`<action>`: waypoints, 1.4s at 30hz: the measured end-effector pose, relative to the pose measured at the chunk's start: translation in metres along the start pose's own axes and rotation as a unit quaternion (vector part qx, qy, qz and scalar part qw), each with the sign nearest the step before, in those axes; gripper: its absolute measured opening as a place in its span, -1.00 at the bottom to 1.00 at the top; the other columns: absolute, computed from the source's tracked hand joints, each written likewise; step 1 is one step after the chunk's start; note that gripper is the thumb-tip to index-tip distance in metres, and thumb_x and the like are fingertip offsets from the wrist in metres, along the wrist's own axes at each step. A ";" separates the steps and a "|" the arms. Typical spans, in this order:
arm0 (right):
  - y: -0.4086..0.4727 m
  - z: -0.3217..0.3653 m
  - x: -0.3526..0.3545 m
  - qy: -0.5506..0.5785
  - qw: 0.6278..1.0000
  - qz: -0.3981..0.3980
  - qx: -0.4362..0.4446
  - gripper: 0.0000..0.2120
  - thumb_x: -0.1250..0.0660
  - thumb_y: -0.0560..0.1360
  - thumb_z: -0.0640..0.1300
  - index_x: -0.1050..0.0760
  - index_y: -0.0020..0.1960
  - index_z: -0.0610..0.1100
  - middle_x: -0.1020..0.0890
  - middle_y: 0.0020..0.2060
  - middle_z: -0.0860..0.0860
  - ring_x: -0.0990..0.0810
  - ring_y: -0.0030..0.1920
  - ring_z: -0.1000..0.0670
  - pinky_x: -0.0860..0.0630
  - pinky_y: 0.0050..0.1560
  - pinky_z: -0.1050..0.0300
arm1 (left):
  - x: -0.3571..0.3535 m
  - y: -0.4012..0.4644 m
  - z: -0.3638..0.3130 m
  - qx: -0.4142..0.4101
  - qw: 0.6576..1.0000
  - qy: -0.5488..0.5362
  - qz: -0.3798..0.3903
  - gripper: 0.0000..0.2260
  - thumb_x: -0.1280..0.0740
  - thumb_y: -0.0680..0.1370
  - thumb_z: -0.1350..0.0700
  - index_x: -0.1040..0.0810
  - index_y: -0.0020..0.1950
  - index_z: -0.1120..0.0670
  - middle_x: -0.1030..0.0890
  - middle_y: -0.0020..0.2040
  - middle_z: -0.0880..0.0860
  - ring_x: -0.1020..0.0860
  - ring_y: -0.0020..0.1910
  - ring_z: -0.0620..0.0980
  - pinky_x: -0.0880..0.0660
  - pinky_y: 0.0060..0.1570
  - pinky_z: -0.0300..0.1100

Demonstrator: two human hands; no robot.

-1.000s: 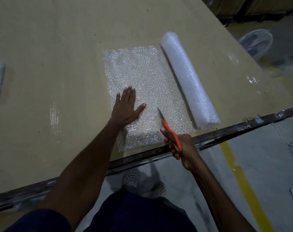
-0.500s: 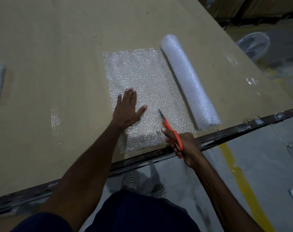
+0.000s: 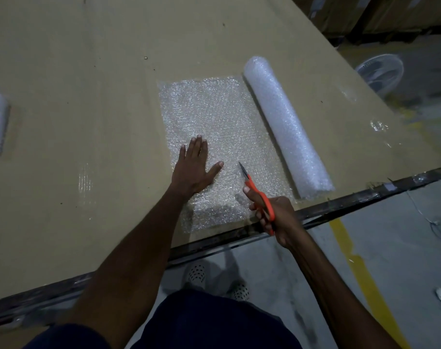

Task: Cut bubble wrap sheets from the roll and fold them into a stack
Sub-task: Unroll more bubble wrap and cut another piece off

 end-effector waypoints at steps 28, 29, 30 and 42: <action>0.016 0.017 -0.009 0.003 1.000 0.001 0.010 -0.58 -0.60 0.38 0.07 -0.58 -0.22 -0.29 -0.45 -0.55 -0.06 -0.31 -0.64 0.09 -0.19 -0.62 0.33 | 0.002 -0.001 -0.001 0.002 1.000 0.005 -0.006 -0.21 0.05 0.63 -0.36 0.05 0.64 0.20 0.08 0.64 0.17 0.12 0.62 0.08 0.20 0.56 0.09; 0.016 0.015 -0.009 0.003 1.000 0.000 0.010 -0.57 -0.61 0.37 0.08 -0.59 -0.22 -0.30 -0.45 -0.54 -0.06 -0.31 -0.64 0.09 -0.19 -0.62 0.33 | 0.002 -0.001 -0.001 0.003 1.000 0.003 -0.005 -0.21 0.06 0.63 -0.36 0.06 0.64 0.19 0.08 0.64 0.17 0.12 0.62 0.08 0.20 0.56 0.09; 0.017 0.014 -0.008 0.002 1.000 0.000 0.009 -0.56 -0.61 0.37 0.09 -0.59 -0.21 -0.29 -0.46 -0.54 -0.06 -0.31 -0.63 0.09 -0.19 -0.62 0.33 | 0.002 -0.001 -0.001 0.003 1.000 0.003 -0.005 -0.20 0.07 0.62 -0.37 0.06 0.64 0.19 0.08 0.64 0.17 0.12 0.62 0.08 0.19 0.56 0.09; 0.029 0.017 -0.011 -0.012 1.000 -0.004 0.011 -0.51 -0.62 0.32 0.17 -0.62 -0.19 -0.27 -0.49 -0.53 -0.06 -0.33 -0.60 0.05 -0.21 -0.57 0.29 | 0.002 -0.001 -0.001 0.003 1.000 0.001 0.000 -0.20 0.07 0.63 -0.37 0.09 0.64 0.18 0.12 0.64 0.14 0.16 0.62 0.05 0.21 0.57 0.09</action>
Point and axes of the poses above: each hand's wrist, its own y-axis towards the middle knuckle, its own x-axis out of the back of the hand, z = x × y, the point moved 8 cm from there along y, towards the middle knuckle
